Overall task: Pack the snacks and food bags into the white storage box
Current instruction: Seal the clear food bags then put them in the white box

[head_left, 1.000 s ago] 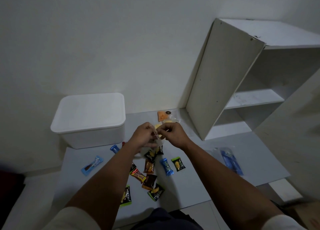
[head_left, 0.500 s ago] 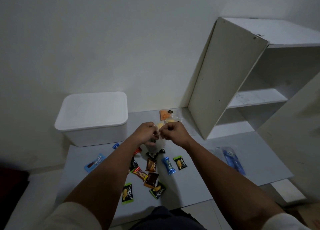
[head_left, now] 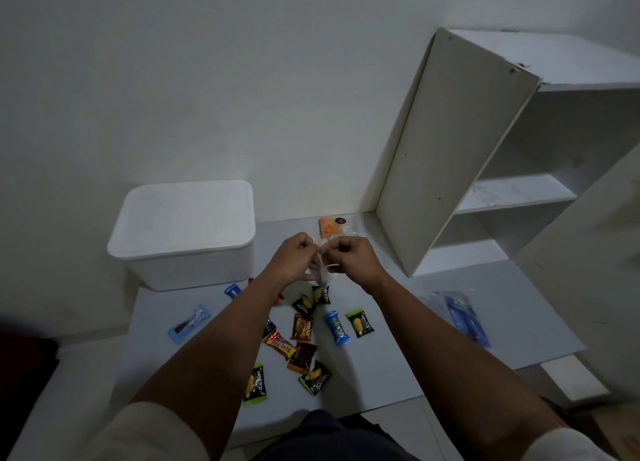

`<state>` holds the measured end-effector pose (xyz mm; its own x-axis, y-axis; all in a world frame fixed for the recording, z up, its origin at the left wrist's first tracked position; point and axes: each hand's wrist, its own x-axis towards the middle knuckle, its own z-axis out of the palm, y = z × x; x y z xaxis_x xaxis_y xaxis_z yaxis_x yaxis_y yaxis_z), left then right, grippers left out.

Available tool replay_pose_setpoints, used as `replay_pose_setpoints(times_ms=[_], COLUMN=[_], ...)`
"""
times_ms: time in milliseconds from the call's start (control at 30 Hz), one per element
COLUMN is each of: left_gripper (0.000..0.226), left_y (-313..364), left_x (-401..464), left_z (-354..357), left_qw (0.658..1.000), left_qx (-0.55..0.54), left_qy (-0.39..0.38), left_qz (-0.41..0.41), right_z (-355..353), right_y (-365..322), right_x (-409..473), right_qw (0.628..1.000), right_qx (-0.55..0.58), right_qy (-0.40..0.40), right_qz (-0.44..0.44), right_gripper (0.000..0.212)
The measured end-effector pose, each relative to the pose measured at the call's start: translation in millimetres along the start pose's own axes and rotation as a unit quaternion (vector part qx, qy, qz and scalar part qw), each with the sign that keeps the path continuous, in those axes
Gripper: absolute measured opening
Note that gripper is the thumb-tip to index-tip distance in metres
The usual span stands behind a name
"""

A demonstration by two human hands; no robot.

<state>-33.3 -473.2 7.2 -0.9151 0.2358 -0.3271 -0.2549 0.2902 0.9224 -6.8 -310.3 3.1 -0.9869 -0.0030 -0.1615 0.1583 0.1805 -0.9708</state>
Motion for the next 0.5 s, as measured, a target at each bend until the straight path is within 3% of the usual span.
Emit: replay_pose_setpoints(times_ms=[300,500], left_gripper=[0.019,0.018], left_y=[-1.3,-4.0], left_x=[2.8,-0.9], left_z=[1.1,2.4], left_qw=[0.994,0.999], left_qx=[0.081,0.032], left_qy=[0.040,0.031], left_qz=[0.058,-0.003], right_z=[3.9,9.8], right_y=[-0.7,1.2], right_x=[2.5,-0.4], right_qw=[0.998,0.999], right_qx=[0.048,0.035], right_qy=[0.005,0.016], right_qz=[0.038,0.012], right_gripper=[0.009,0.010])
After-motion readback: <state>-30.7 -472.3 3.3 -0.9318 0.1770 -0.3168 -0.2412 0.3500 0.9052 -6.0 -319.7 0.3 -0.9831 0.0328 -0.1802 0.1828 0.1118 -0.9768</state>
